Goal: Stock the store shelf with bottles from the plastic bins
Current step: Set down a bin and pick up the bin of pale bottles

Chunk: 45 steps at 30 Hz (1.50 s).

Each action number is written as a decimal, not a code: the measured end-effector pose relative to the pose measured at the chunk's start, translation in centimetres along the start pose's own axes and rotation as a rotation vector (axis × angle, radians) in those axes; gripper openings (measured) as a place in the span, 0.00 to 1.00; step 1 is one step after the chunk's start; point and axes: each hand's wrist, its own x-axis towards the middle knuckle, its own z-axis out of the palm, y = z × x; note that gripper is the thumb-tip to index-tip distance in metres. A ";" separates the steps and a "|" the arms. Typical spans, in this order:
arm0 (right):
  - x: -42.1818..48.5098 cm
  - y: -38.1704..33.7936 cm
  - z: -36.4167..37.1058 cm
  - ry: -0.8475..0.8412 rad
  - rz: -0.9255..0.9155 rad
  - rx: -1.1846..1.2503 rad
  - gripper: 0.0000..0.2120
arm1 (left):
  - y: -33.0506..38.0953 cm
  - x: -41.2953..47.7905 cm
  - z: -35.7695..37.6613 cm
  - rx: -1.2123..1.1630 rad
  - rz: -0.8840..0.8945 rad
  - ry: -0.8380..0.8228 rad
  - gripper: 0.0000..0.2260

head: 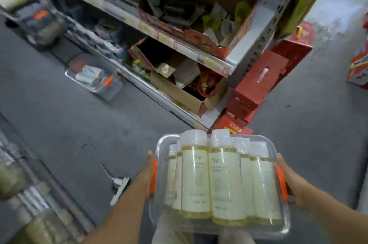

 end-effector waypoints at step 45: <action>-12.3 -60.1 97.6 -0.418 -0.327 -0.805 0.41 | 39.1 27.8 -76.5 -0.929 -0.169 0.252 0.38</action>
